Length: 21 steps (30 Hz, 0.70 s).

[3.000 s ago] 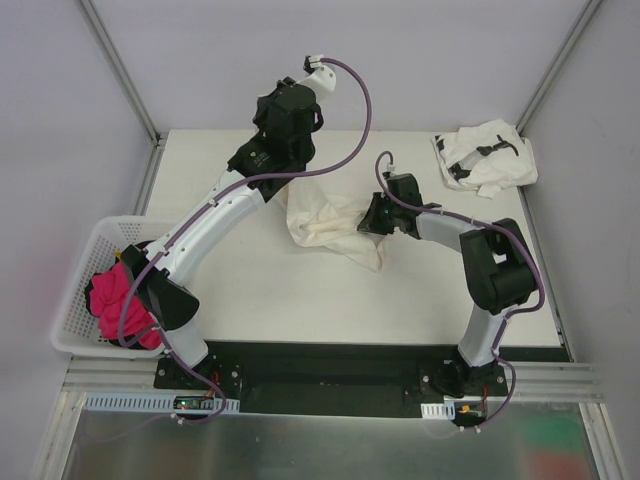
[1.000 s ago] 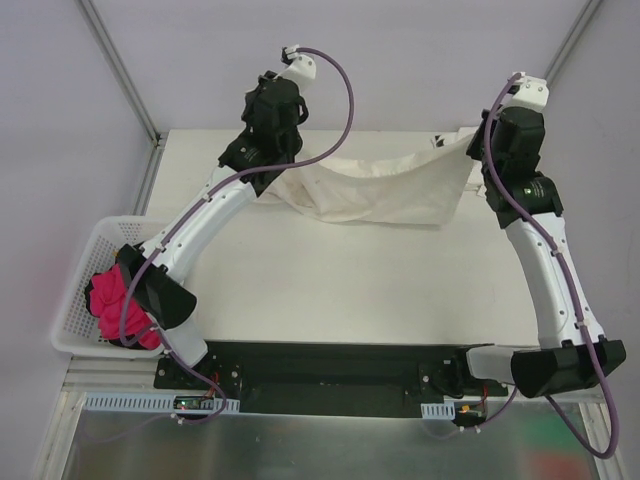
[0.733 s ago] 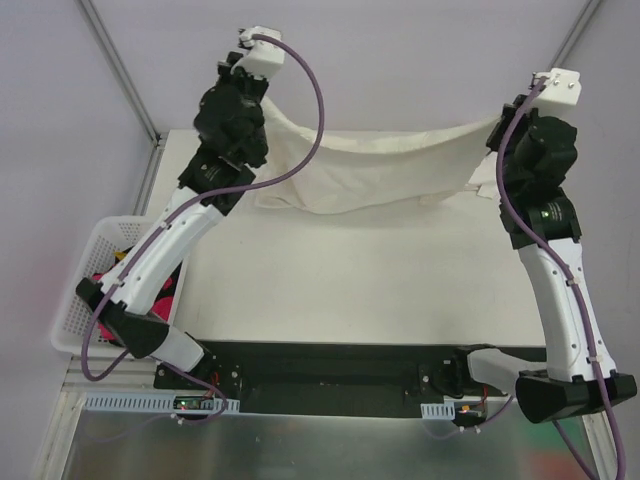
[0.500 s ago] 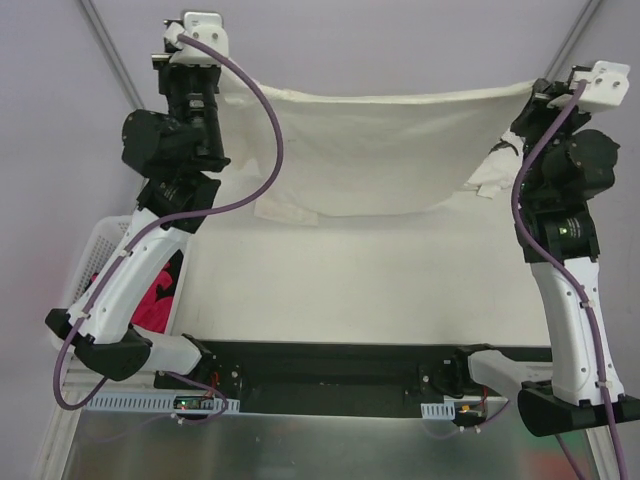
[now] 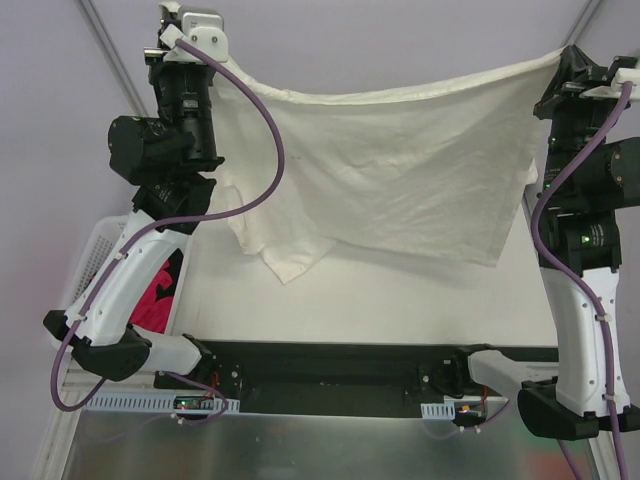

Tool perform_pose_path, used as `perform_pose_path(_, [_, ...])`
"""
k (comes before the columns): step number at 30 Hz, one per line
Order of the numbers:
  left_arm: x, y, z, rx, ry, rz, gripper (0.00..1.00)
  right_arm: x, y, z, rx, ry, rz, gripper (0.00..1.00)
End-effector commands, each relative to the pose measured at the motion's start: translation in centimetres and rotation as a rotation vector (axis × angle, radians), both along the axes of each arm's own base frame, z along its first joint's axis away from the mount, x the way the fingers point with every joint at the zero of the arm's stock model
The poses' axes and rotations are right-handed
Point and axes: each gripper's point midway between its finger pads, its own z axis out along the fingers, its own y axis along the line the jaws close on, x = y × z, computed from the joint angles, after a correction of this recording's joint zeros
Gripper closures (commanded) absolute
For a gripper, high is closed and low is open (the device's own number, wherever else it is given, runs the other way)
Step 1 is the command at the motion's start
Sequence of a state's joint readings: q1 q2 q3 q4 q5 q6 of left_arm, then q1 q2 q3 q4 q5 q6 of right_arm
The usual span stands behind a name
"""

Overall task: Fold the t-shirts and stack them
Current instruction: Flatten out the tshirt

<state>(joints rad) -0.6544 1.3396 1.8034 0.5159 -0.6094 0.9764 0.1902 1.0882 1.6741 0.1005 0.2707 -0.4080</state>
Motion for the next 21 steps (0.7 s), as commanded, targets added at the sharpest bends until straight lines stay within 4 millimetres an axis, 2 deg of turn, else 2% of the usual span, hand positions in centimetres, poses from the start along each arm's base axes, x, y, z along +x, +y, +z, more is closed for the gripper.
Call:
perform_pose_path(1, [-5.6, 2.2, 5.8, -0.061, -0.204, -0.051, 1.0, -2.5, 0.1, 3.3, -0.025, -0.109, 0.013, 0.99])
perform_pose_path(7, [-8.4, 2.2, 8.3, -0.02, -0.264, -0.058, 1.0, -4.6, -0.2, 4.5, -0.048, -0.148, 0.005, 0.99])
perform_pose_path(21, [-12.5, 3.9, 10.7, -0.027, -0.34, -0.094, 1.0, -8.2, -0.3, 6.3, -0.045, -0.216, 0.032, 0.99])
